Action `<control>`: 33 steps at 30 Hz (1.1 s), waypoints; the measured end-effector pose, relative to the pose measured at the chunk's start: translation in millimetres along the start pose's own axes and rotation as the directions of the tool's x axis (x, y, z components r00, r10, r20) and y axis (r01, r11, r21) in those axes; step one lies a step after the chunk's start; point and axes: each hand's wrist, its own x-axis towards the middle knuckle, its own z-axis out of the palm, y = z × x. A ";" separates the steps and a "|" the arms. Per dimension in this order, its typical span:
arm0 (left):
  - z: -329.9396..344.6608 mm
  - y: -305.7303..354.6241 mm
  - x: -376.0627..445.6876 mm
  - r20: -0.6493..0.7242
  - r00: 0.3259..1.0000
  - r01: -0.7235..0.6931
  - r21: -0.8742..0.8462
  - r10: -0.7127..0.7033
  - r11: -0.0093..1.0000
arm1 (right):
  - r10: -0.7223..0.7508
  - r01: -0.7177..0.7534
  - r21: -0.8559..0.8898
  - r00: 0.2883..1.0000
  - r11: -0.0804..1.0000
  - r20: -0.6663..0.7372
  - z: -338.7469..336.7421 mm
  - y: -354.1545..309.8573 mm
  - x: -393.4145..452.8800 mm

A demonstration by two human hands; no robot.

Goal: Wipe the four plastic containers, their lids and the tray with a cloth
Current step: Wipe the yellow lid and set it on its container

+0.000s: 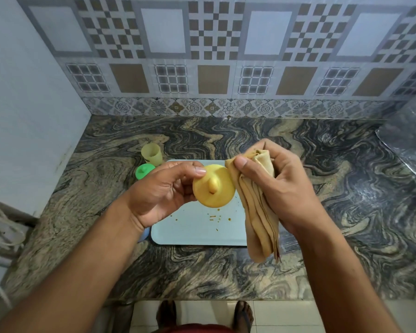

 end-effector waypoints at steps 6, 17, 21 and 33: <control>0.4 2.2 2.0 -0.095 0.995 -0.019 -0.006 0.018 1.000 | -0.185 0.150 -0.248 0.975 0.957 -0.124 8.0 -0.1 -2.1; 6.4 4.0 -8.8 -0.114 0.954 -0.253 0.182 0.276 0.950 | -0.343 0.259 -0.392 0.926 0.883 -0.161 22.2 -1.3 -18.9; 7.8 3.2 -10.5 -0.129 0.938 -0.290 0.211 0.321 0.933 | -0.341 0.262 -0.399 0.930 0.879 -0.140 24.2 -1.4 -21.9; 15.3 4.2 -9.7 -0.213 0.950 -0.254 -0.098 0.229 0.962 | -0.294 0.263 -0.184 0.942 0.947 -0.164 20.1 -0.9 -35.1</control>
